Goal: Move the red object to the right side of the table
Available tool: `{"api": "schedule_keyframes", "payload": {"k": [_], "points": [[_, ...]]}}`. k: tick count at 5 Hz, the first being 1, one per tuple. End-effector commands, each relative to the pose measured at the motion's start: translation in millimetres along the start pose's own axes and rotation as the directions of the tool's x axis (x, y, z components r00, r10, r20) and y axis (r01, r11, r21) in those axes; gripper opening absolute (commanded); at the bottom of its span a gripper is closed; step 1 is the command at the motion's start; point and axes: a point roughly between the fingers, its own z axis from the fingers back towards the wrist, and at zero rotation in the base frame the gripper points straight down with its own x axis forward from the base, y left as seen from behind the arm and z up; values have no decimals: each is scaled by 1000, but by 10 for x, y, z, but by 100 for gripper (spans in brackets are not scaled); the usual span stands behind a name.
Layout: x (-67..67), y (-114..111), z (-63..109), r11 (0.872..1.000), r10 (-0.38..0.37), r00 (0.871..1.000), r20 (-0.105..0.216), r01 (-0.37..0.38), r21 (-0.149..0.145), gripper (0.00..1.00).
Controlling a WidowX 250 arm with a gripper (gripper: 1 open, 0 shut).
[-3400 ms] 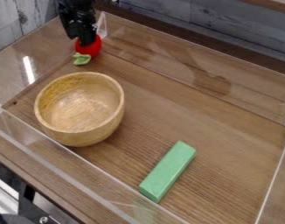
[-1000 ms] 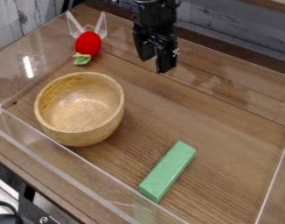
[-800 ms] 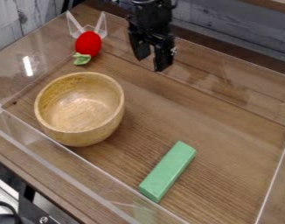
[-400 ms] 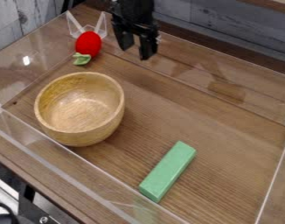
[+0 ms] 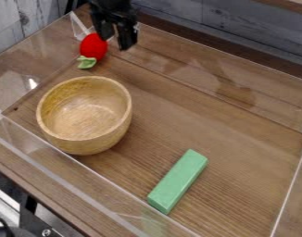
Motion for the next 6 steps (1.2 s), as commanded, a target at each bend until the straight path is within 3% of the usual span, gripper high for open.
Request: {"api": "schedule_keyframes", "payload": {"k": [1,2,3,4,5,6], "points": [[137,216,26,999,21,999,38,-23,47,100],[184,305,-150,998,39,999,20,-41,55,100],[124,372,-181,992,103,995,3,-103,71,100],[114,365,-241,990,123,992,-12,-122,78,0],[104,336,-249,987,142,990,-18,-140,81,0],[176,118,-3,986,153,988,16,-154,72,0]]}}
